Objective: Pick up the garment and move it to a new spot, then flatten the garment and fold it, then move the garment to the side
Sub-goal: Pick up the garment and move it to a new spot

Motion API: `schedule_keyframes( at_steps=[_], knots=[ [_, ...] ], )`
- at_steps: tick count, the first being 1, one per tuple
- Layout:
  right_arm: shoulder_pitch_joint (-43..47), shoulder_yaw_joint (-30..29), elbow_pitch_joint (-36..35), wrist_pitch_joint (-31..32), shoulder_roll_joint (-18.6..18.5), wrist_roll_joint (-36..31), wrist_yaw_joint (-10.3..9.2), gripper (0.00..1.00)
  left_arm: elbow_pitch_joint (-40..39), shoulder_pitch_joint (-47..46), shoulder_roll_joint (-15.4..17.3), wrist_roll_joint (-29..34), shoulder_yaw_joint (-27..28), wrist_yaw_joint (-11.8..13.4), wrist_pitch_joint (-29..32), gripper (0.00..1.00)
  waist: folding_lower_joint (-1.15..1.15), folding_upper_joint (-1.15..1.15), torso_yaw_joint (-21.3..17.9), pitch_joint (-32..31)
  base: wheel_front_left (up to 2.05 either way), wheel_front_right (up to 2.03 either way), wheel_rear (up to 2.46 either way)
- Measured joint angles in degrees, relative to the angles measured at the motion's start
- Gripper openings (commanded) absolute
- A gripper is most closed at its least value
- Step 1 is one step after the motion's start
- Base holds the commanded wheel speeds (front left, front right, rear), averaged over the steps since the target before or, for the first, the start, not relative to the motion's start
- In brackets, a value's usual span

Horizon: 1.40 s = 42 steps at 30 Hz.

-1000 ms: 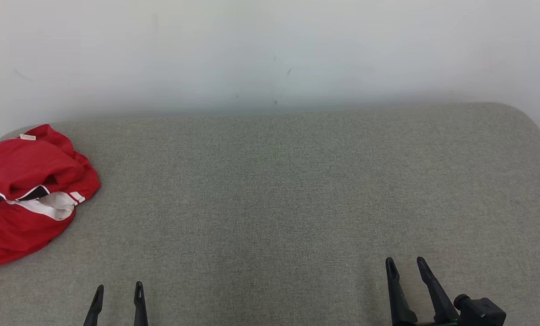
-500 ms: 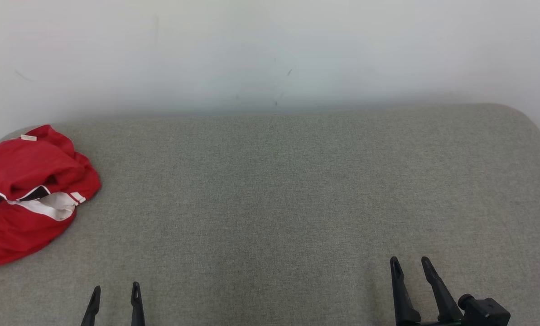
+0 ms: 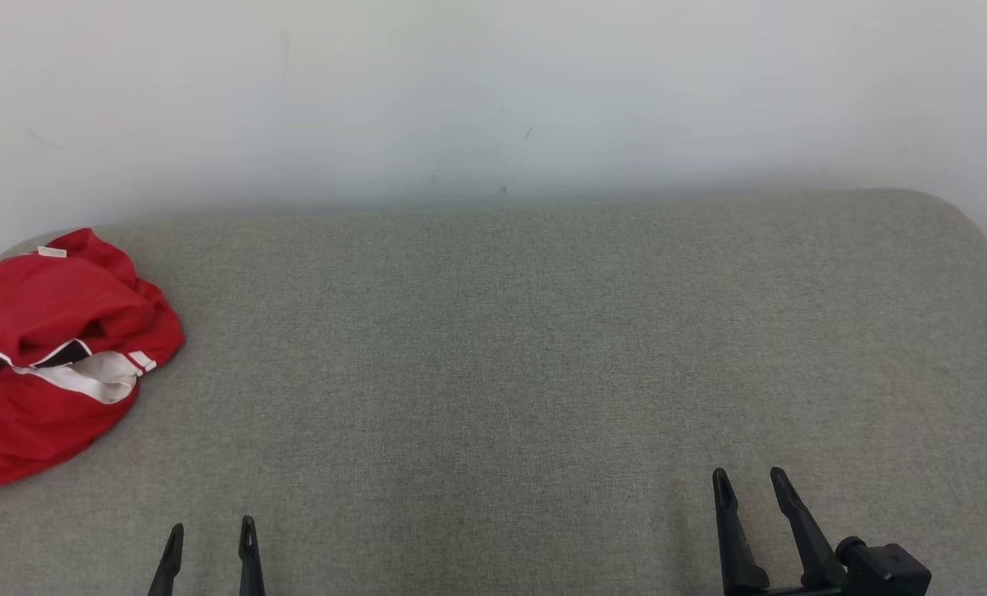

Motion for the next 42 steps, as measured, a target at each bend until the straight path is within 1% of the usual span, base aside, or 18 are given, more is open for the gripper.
schedule_keyframes(
  at_steps=[11, 25, 34, 42],
  knots=[
    [0.0, -0.3, -0.3, 0.0, 0.0, -1.3, 0.0, 1.0, 0.1, 0.0, 0.0, -0.1, 0.1, 0.0, 0.0, 1.0, 0.0, 0.0, 0.0, 0.0, 0.0, 0.0, 0.0],
    [0.0, -0.7, -0.3, 0.0, 0.0, -1.4, 0.0, 1.0, 0.4, 0.0, 0.0, -0.5, -0.2, 0.0, 0.0, 1.0, 0.0, 0.0, 0.6, 0.0, 0.0, 0.0, 0.0],
    [0.4, -0.4, -0.3, -0.1, 0.0, -1.4, 0.0, 1.0, 0.8, 0.0, 0.0, -0.5, 0.3, 0.1, 0.0, 1.0, 0.0, 0.0, 3.0, 0.2, 0.0, 0.0, 0.0],
    [1.0, -0.3, -0.2, -0.1, 0.0, -1.6, 0.0, 1.0, 1.4, 0.0, 0.0, -0.4, 0.3, 0.3, 0.0, 1.0, 0.0, 0.0, 6.7, 0.1, 0.0, 0.0, 0.0]
  ],
)
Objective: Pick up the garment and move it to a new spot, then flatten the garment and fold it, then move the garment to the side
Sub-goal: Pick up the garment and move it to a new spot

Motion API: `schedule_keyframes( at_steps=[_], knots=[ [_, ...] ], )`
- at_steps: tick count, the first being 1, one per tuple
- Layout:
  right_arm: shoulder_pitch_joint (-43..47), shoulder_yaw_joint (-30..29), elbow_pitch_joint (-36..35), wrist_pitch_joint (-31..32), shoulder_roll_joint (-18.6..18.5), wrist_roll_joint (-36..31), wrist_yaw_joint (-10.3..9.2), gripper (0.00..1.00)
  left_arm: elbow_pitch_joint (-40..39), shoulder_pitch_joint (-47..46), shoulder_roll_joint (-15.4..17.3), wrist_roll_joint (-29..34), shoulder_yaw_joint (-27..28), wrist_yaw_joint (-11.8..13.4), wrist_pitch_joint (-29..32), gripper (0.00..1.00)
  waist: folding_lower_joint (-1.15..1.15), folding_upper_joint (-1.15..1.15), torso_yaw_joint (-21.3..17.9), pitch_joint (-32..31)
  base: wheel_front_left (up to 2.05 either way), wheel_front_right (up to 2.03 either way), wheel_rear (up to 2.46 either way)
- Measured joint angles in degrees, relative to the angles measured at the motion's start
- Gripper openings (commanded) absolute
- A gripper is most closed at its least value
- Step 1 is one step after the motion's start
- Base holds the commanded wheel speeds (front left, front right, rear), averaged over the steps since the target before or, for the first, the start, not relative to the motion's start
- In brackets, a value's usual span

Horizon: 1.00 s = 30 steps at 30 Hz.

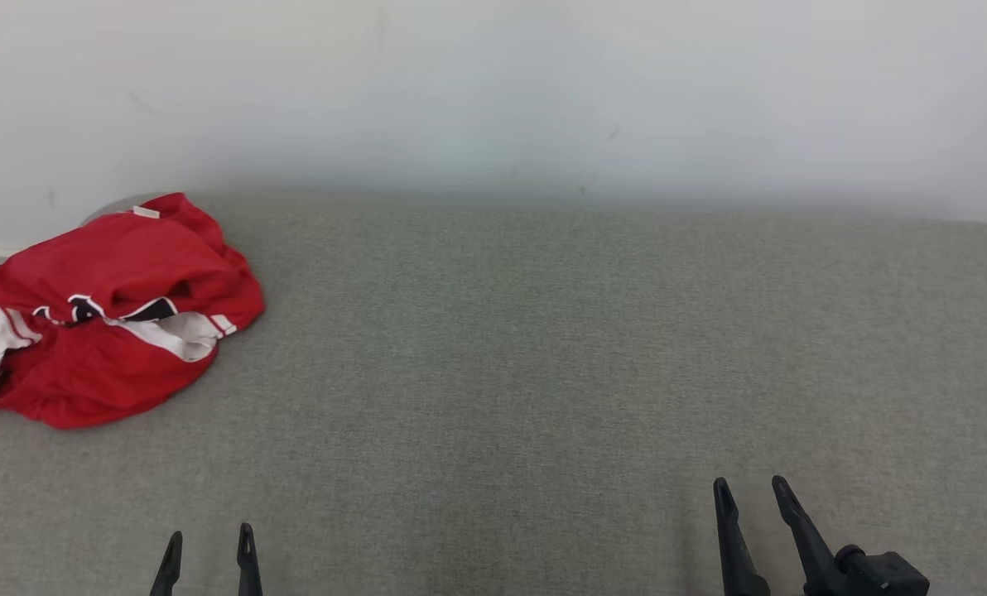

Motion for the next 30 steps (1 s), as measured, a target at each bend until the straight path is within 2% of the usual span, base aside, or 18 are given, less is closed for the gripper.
schedule_keyframes(
  at_steps=[8, 30],
  knots=[
    [0.1, 0.1, 0.1, 0.0, 0.0, -0.3, 0.0, 1.0, 0.1, 0.1, 0.0, -0.1, 0.0, 0.2, 0.0, 1.0, 0.0, 0.0, 4.2, -0.1, 0.0, 0.0, 0.0],
    [1.2, 0.6, 0.6, 0.0, 0.0, -1.3, 0.0, 1.0, 1.1, 1.5, 0.0, -0.6, 1.1, 1.2, 0.0, 1.0, 0.0, 0.0, 18.7, -1.6, 0.0, 0.0, 0.0]
  ],
)
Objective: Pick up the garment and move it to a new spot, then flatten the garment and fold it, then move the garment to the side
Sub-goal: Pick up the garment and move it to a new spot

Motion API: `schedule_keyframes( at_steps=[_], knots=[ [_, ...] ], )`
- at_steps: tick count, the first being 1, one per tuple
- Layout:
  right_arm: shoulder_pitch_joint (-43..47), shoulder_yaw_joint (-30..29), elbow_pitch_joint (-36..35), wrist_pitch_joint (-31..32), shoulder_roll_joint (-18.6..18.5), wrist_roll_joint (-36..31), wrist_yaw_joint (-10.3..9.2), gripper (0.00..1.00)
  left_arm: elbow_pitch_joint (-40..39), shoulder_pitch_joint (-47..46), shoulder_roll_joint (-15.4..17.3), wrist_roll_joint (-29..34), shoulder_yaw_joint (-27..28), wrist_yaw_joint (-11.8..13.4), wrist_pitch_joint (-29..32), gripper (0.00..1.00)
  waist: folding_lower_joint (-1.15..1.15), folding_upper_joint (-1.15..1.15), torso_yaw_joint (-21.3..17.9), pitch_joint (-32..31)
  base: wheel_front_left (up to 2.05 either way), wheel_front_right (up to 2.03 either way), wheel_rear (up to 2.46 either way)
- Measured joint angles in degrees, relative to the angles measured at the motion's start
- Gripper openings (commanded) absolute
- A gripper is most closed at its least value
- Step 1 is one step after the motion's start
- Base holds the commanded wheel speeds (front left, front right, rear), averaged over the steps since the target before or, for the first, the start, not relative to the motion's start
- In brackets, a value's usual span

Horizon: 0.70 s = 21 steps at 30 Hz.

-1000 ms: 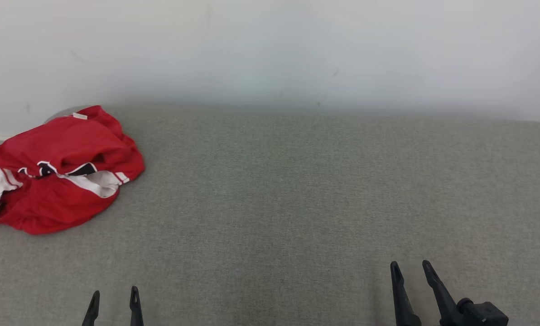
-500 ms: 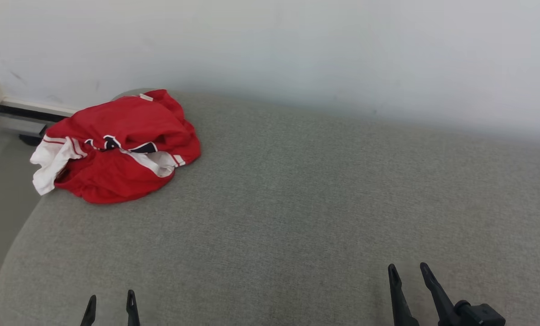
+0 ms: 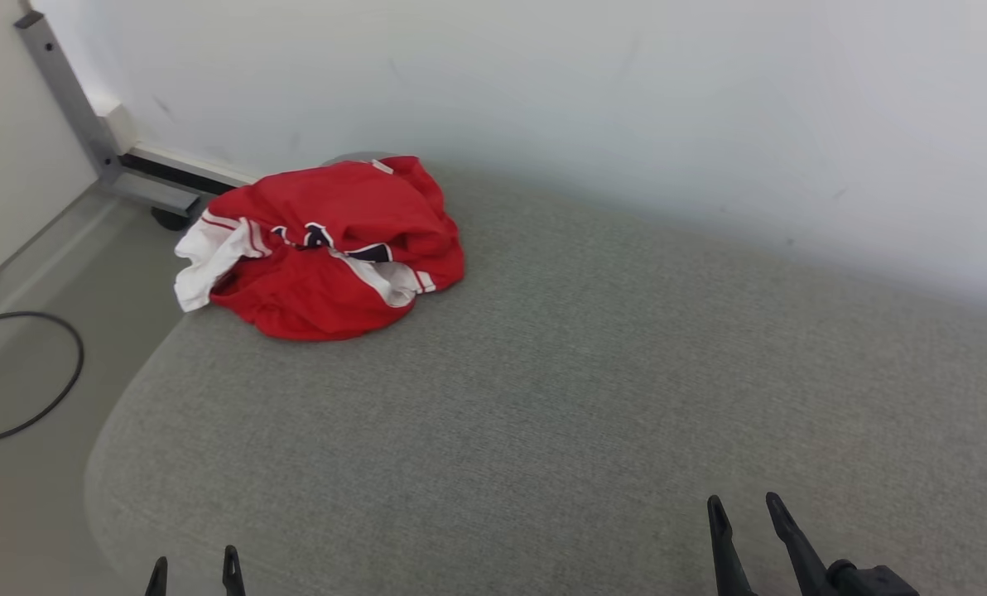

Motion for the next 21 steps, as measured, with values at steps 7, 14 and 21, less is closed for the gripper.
schedule_keyframes(
  at_steps=[7, 14, 21],
  knots=[
    [-0.1, 1.1, 0.3, 0.0, 0.0, 0.0, 0.0, 1.0, -0.2, 0.3, 0.0, 0.0, 1.1, 0.0, 0.0, 1.0, 0.0, 0.0, 2.6, -0.5, 0.0, 0.0, 0.0],
    [-0.8, 1.4, 0.6, 0.0, 0.0, 0.0, 0.0, 1.0, -0.5, 0.7, 0.0, -0.4, 1.4, 0.5, 0.0, 1.0, 0.0, 0.0, 3.0, -0.2, 0.0, 0.0, 0.0],
    [-0.9, 1.7, 0.6, 0.0, 0.0, 0.0, 0.0, 1.0, -0.3, 0.7, 0.0, -0.7, 1.7, 0.5, 0.0, 1.0, 0.0, 0.0, 2.8, -0.4, 0.0, 0.0, 0.0]
  ],
)
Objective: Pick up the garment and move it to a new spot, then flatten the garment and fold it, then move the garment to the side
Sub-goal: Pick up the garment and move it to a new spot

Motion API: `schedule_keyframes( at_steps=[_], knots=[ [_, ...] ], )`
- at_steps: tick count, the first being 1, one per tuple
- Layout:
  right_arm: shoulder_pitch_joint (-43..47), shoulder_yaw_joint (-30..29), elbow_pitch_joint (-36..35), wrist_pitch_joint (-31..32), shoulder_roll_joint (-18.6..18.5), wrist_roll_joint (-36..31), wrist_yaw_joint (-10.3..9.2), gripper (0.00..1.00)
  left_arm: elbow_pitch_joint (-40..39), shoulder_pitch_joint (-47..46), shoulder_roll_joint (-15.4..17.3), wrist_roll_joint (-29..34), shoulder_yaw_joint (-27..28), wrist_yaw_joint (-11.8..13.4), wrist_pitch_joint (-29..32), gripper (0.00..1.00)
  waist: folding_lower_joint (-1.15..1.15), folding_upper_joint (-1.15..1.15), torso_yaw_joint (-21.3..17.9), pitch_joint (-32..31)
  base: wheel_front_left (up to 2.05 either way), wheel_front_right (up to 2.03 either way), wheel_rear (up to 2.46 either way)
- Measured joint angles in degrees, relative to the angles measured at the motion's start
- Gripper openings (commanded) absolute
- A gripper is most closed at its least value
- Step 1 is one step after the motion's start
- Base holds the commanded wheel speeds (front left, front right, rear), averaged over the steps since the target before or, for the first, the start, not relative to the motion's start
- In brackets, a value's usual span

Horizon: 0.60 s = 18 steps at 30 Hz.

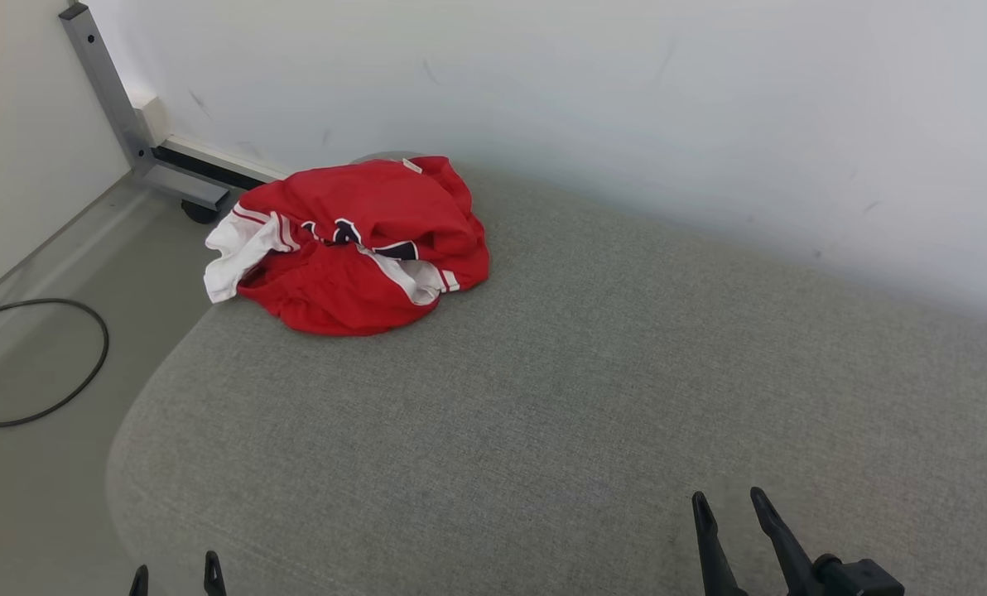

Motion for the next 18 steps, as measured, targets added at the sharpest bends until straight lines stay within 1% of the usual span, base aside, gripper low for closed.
schedule_keyframes(
  at_steps=[3, 8, 13, 18],
  knots=[
    [0.0, -0.3, -0.1, 0.0, 0.0, 0.0, 0.0, 1.0, 0.8, -1.3, 0.0, 0.2, 0.5, -0.9, 0.0, 1.0, 0.0, 0.0, -0.2, -0.1, 0.0, 0.0, 0.0],
    [-0.3, -0.7, -0.4, 0.0, 0.0, -0.6, 0.0, 1.0, 0.9, -6.5, 0.0, 0.9, 3.0, -2.8, 0.0, 1.0, 0.0, 0.0, -1.5, 0.2, 0.0, 0.0, 0.0],
    [-2.2, -0.5, -0.6, 0.0, 0.0, -1.6, 0.0, 1.0, 2.4, -13.6, 0.9, 1.4, 5.8, -5.1, 0.0, 1.0, 0.0, 0.0, -4.2, 1.5, 0.0, 0.0, 0.0],
    [-5.0, -0.9, -0.8, 0.0, 0.0, -2.2, 0.0, 1.0, 5.1, -22.2, 3.0, 0.7, 8.3, -6.2, 0.0, 1.0, 0.01, 0.0, -7.8, 3.8, 0.0, 0.0, 0.0]
  ],
)
